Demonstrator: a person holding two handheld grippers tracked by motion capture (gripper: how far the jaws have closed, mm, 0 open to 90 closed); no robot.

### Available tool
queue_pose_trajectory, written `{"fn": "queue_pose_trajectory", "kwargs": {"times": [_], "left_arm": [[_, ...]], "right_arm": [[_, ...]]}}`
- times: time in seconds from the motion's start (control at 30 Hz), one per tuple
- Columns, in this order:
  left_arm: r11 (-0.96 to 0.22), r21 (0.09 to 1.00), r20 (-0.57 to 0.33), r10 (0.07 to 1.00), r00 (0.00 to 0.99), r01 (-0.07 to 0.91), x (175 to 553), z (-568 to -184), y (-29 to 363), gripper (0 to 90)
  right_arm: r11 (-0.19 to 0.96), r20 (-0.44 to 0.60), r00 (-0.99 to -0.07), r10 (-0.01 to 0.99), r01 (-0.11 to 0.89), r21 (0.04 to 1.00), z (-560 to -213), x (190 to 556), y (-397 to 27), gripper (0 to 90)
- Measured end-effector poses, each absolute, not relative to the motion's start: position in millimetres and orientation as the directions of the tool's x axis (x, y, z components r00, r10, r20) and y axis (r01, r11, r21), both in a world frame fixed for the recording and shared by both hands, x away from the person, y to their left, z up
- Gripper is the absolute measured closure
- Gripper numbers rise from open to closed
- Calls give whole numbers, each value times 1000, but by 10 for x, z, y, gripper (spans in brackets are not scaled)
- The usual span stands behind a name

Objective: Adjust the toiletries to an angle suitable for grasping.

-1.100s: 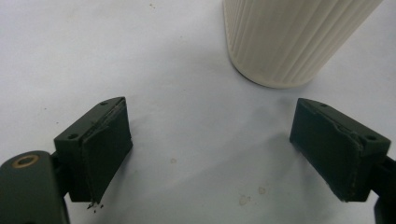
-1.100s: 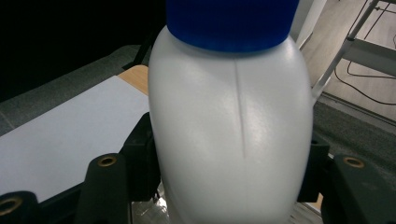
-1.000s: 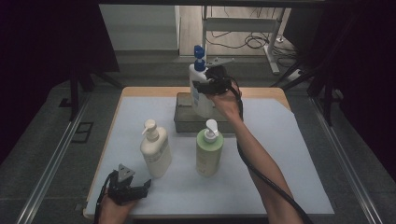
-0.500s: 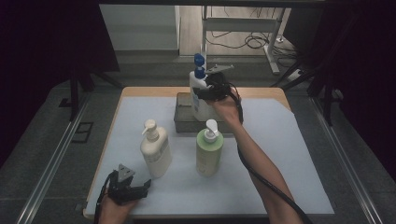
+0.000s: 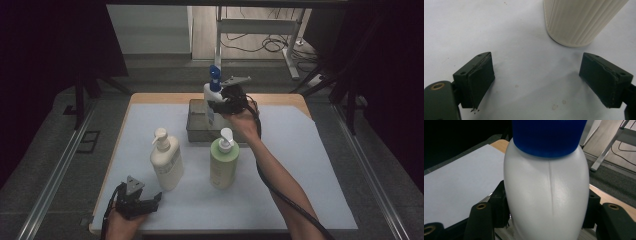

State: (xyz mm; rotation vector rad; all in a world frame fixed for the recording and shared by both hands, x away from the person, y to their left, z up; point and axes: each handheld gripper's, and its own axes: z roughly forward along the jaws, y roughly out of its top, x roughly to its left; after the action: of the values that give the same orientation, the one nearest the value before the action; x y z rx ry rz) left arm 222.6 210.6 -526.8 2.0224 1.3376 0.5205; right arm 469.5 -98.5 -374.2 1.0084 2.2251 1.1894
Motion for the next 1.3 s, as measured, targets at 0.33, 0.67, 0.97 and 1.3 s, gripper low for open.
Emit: {"fn": "queue_pose_trajectory", "kwargs": {"times": [0.33, 0.67, 0.97, 1.3], "left_arm": [[-269, 703, -25, 916, 401, 658, 2226, -5268, 2106, 121], [-270, 703, -24, 916, 401, 658, 2227, -5268, 2105, 121], [-270, 703, -24, 916, 401, 658, 2226, -5267, 2105, 121], [-270, 703, -24, 916, 401, 658, 2226, -5268, 2105, 121]], "right_arm": [[381, -25, -648, 761, 415, 827, -3844, 4671, -1012, 400], [379, -17, -648, 762, 424, 822, -3865, 4671, -1037, 395], [366, 2, -649, 761, 431, 824, -3875, 4687, -1068, 382], [410, -34, -671, 741, 412, 814, -3907, 4659, -1058, 302]]}}
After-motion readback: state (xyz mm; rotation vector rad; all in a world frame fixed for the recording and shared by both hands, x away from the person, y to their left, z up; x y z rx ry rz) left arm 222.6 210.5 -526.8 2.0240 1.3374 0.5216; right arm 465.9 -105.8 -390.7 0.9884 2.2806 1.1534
